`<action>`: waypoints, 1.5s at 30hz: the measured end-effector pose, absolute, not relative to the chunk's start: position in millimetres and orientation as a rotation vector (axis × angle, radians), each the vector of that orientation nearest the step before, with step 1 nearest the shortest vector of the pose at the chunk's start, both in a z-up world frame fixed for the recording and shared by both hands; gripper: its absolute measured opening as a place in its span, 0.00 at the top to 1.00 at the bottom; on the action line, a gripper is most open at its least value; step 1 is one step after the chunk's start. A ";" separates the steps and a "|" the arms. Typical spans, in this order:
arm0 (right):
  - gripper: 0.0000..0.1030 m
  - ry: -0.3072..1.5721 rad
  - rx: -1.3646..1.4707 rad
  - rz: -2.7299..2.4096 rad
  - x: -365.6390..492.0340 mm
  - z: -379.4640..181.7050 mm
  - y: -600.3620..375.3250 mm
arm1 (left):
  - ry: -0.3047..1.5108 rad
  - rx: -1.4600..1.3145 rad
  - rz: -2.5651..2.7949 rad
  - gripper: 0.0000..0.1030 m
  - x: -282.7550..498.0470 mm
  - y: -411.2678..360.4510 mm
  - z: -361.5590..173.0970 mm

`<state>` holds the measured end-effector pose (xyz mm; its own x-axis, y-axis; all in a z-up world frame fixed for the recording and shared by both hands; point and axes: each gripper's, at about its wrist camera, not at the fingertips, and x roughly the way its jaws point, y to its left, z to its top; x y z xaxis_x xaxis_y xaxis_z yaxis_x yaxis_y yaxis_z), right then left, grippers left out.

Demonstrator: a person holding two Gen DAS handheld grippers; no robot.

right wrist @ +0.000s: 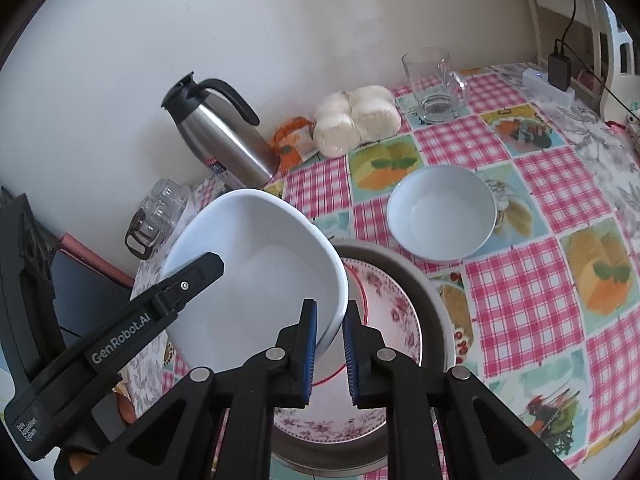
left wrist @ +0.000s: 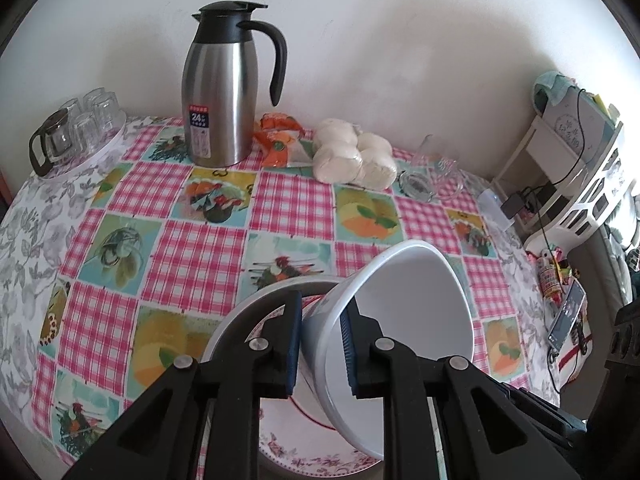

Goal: Organize plates and bowls
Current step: 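Lift the square bowl with both grippers and carry it over the basin, then lower the square bowl into the red-rimmed bowl and open both grippers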

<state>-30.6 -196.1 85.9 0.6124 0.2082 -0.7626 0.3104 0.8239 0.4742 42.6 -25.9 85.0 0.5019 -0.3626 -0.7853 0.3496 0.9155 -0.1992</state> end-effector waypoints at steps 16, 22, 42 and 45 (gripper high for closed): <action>0.85 0.991 0.634 -0.063 -23.9 70.6 -193.0 | 1.026 0.005 -0.410 0.82 46.1 -23.3 69.1; 0.85 1.018 0.650 -0.075 -22.2 59.2 -196.1 | 1.056 0.017 -0.410 0.82 48.1 -27.5 60.6; 0.85 1.002 0.629 -0.088 -21.0 64.2 -194.6 | 1.100 0.062 -0.382 0.81 52.0 -31.0 46.2; 0.85 1.003 0.634 -0.088 -20.6 63.1 -194.7 | 1.101 0.061 -0.381 0.81 52.2 -30.8 46.3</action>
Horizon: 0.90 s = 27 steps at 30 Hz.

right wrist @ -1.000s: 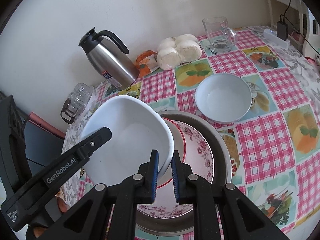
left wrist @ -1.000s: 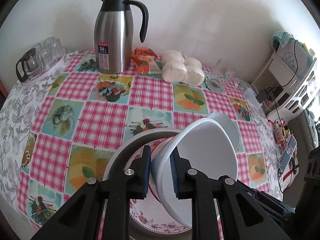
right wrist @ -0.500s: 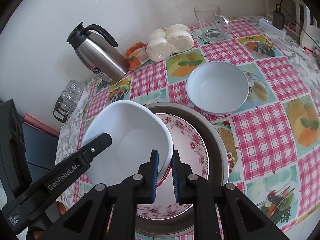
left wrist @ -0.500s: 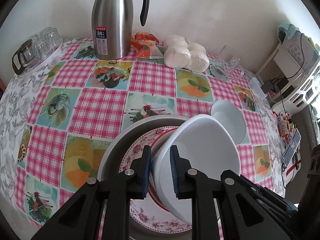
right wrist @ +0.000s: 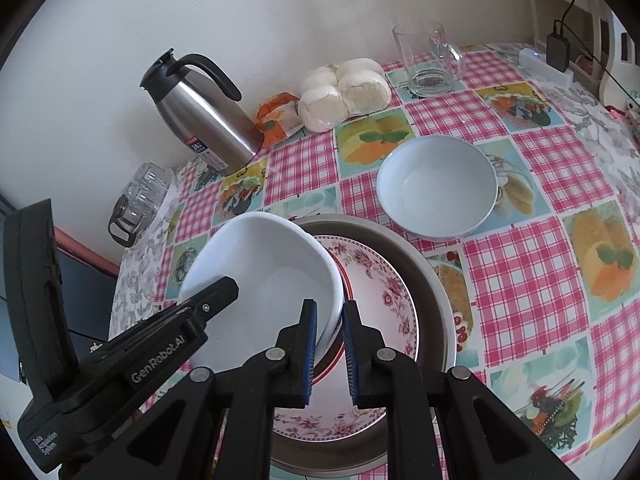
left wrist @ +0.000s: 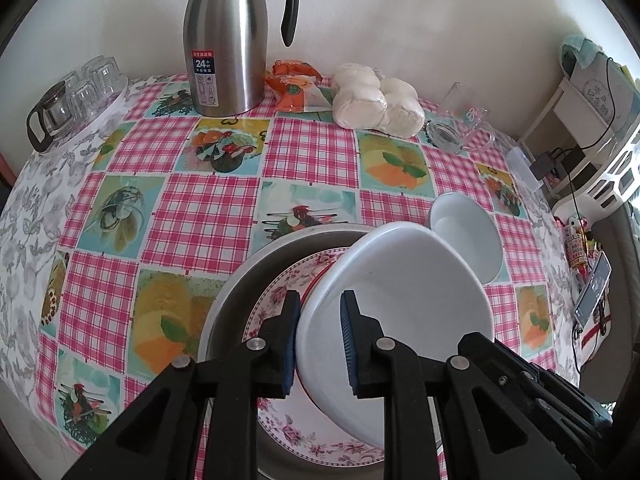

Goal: Organize plates and bowls
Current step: 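Lower the square bowl into the red-rimmed bowl and open both grippers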

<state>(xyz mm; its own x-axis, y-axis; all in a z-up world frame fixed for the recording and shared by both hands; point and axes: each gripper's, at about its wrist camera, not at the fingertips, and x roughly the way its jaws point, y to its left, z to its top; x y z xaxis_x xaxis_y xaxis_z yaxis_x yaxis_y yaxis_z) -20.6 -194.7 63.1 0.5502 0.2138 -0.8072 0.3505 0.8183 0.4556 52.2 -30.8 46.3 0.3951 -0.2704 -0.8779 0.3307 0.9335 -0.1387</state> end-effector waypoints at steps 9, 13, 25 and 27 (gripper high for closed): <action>0.85 1.005 0.648 -0.086 -19.8 61.2 -196.8 | 1.089 0.045 -0.386 0.81 51.5 -27.6 50.7; 0.85 1.006 0.651 -0.085 -19.6 61.2 -196.6 | 1.080 0.040 -0.384 0.79 51.3 -25.8 52.9; 0.85 0.986 0.605 -0.109 -23.0 73.5 -196.2 | 1.032 0.046 -0.375 0.75 45.0 -20.6 69.1; 0.85 0.974 0.595 -0.112 -24.2 77.6 -196.3 | 1.018 0.046 -0.372 0.70 42.8 -19.2 73.0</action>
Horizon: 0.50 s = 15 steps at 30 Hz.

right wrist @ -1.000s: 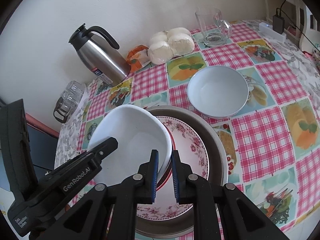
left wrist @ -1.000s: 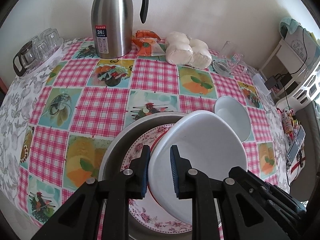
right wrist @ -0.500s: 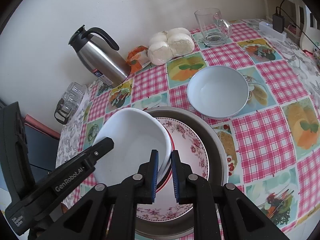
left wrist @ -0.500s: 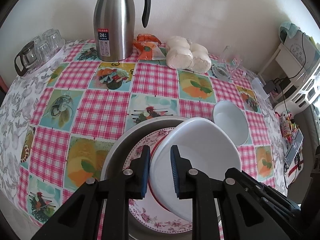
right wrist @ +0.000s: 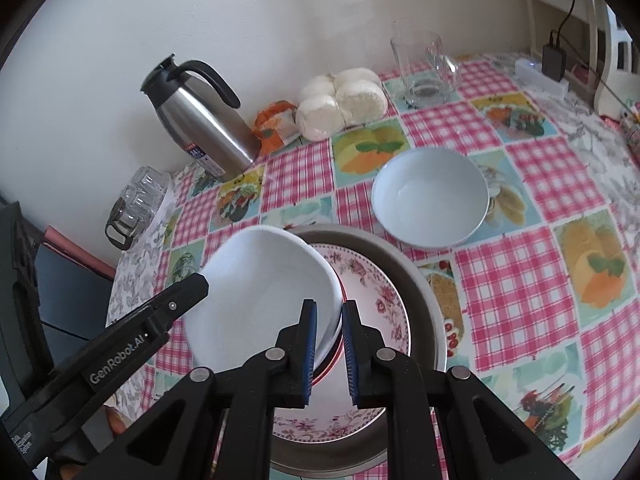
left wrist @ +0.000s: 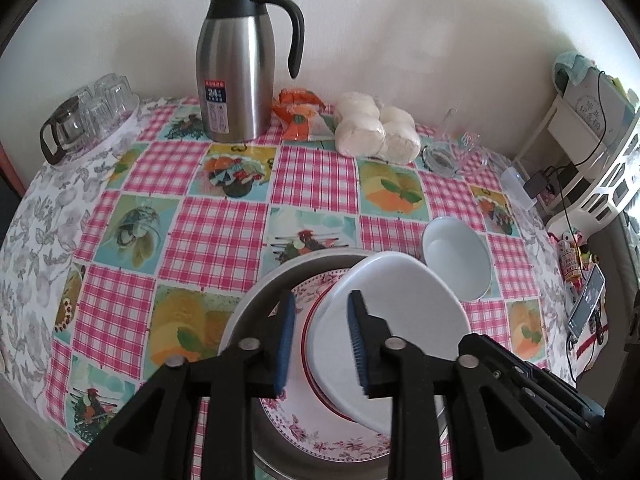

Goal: Organize plates and bowls
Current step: 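Lower the square bowl into the red-rimmed bowl and open both grippers, then move both open grippers toward the light blue bowl on the tablecloth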

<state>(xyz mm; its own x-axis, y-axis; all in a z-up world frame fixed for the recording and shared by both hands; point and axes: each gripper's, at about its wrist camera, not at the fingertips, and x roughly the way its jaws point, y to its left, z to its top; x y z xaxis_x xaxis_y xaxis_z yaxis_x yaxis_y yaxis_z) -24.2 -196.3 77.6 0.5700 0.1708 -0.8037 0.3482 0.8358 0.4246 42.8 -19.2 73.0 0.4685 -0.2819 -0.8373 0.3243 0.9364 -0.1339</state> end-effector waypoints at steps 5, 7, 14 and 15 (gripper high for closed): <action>0.85 0.961 0.584 -0.124 -25.7 82.1 -196.8 | 1.001 0.044 -0.363 0.63 39.8 -15.5 78.0; 0.83 0.957 0.580 -0.131 -26.1 82.1 -197.6 | 1.000 0.045 -0.346 0.54 39.8 -13.9 78.5; 0.43 0.945 0.576 -0.158 -27.4 82.3 -200.9 | 1.000 0.044 -0.285 0.41 42.4 -6.3 77.1; 0.40 0.943 0.576 -0.161 -27.6 82.3 -201.5 | 0.999 0.046 -0.274 0.41 42.4 -5.4 76.6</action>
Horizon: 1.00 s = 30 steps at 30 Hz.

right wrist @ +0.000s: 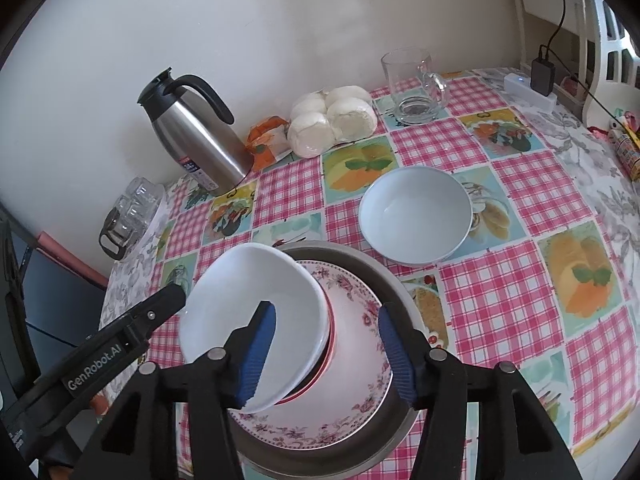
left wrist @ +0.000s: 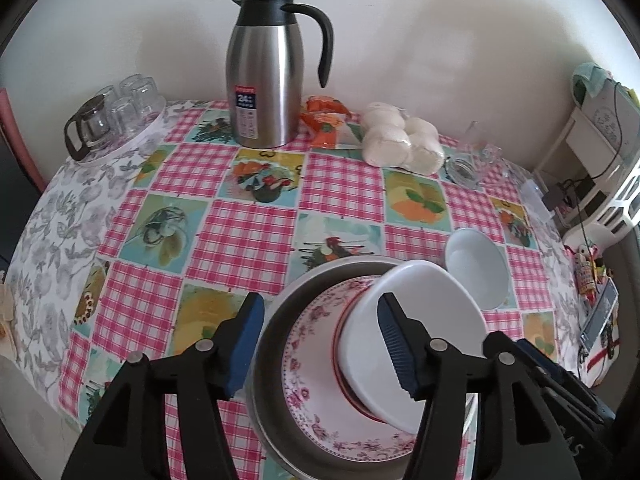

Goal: Organize plates and bowls
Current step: 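Move both open grippers toward the light blue bowl on the tablecloth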

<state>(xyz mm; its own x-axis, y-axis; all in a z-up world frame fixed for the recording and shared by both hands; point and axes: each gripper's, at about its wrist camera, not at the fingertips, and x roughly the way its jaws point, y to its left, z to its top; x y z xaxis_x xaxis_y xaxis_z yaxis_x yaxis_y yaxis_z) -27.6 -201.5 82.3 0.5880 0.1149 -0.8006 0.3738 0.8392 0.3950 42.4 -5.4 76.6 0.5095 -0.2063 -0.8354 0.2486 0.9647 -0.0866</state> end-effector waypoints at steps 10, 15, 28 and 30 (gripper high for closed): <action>0.17 0.953 0.572 -0.195 -26.6 77.2 -206.0 | 0.999 0.029 -0.204 0.19 48.4 7.5 72.5; 0.12 0.965 0.566 -0.217 -25.8 73.5 -208.3 | 1.010 0.023 -0.180 0.19 50.6 12.1 69.3; 0.00 0.923 0.527 -0.226 -27.8 77.7 -210.7 | 1.000 0.008 -0.129 0.03 51.1 19.8 69.8; 0.00 0.923 0.527 -0.224 -28.3 78.0 -211.2 | 0.999 0.008 -0.125 0.03 51.1 19.9 70.0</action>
